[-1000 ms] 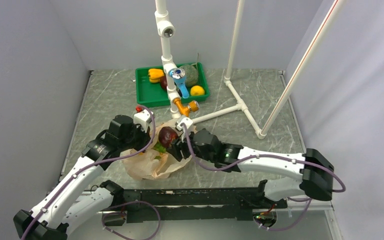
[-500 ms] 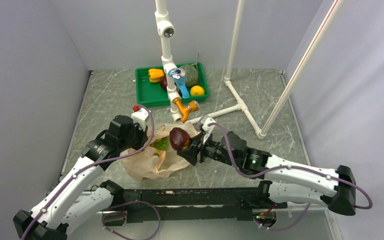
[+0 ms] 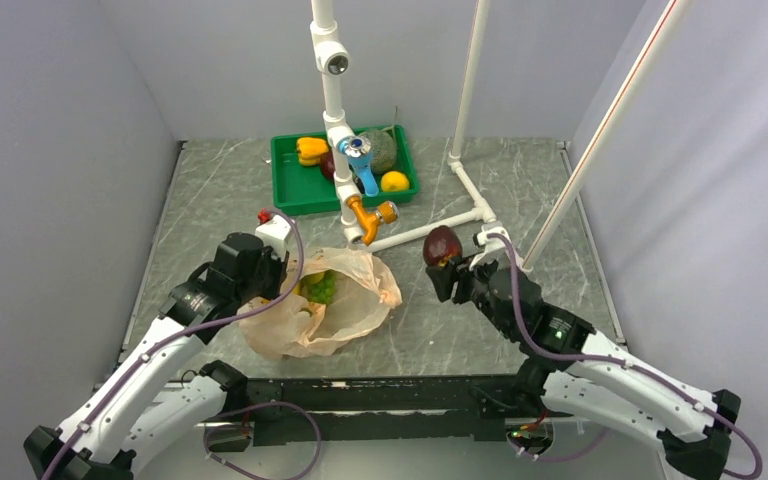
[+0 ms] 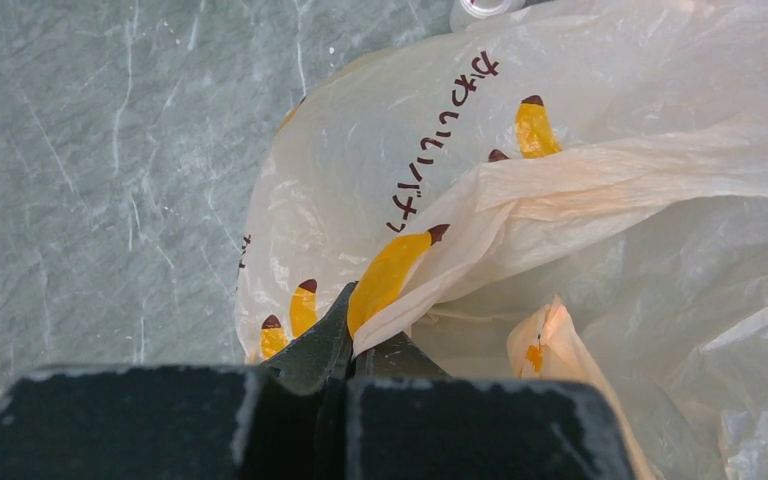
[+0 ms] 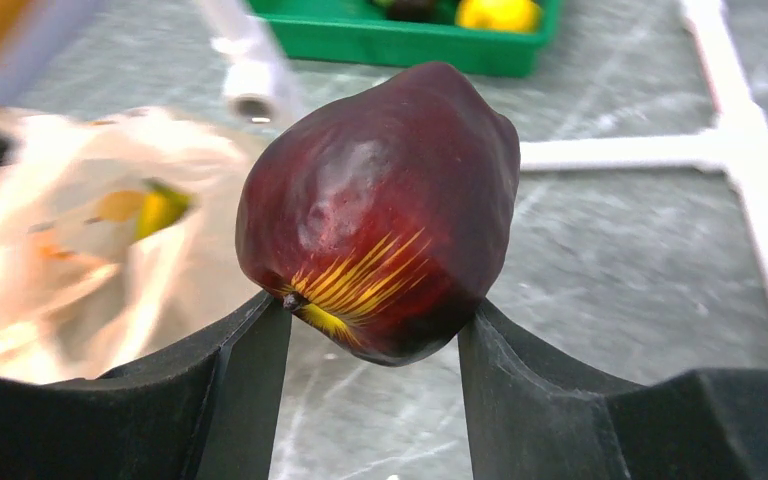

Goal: Take the fake fruits out of the plastic bag
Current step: Take out the fake fruit from the plastic bag, then place the fake fruit in the bin.

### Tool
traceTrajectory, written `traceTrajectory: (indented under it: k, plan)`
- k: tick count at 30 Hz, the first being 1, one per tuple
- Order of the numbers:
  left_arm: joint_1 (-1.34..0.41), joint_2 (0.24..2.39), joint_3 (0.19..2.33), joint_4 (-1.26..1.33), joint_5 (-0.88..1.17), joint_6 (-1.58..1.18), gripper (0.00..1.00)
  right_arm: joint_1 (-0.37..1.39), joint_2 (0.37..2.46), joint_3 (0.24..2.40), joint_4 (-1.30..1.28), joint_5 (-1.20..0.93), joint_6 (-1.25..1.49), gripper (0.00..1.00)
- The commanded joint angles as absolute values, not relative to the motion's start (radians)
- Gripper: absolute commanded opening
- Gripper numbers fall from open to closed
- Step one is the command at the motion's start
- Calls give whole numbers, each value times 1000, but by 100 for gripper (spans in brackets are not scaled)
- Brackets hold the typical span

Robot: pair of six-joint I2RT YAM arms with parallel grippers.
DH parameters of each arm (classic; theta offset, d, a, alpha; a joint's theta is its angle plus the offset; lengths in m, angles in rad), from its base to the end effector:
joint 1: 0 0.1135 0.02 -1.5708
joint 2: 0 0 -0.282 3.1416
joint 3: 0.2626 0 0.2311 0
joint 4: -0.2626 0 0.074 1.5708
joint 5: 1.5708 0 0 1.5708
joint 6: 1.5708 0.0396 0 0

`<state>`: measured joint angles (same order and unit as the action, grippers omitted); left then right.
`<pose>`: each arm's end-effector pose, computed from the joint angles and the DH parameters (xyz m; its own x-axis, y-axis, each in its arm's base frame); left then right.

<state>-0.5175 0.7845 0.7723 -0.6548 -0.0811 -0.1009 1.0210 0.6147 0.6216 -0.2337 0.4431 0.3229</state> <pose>0.1176 -0.0632 0.2998 -0.5790 0.2141 -0.7867 0.3814 0.9239 -0.0293 0.0768 0.0929 0.3130 -0.2866 0.0810 -0.9546 -0.4862 0.8463 0.2178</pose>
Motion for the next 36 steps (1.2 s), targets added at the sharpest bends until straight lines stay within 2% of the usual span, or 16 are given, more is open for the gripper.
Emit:
traceTrajectory:
  k: [1, 9, 15, 24, 32, 36]
  plan:
    - [-515, 725, 789, -639, -115, -122, 0, 850, 735, 668, -292, 407, 373, 0]
    - [-515, 708, 788, -638, -124, -122, 0, 584, 1050, 813, -177, 181, 356, 0]
    - [-515, 709, 788, -637, -125, -120, 0, 464, 1242, 916, -7, 58, 383, 0]
    - [-516, 700, 787, -639, -163, -125, 0, 439, 1674, 1259, 34, -62, 303, 0]
    - [-516, 761, 784, -635, -189, -119, 0, 440, 1918, 1498, 132, -319, 333, 0]
    - [-515, 806, 791, -643, -185, -114, 0, 444, 2069, 1687, 107, -420, 357, 4]
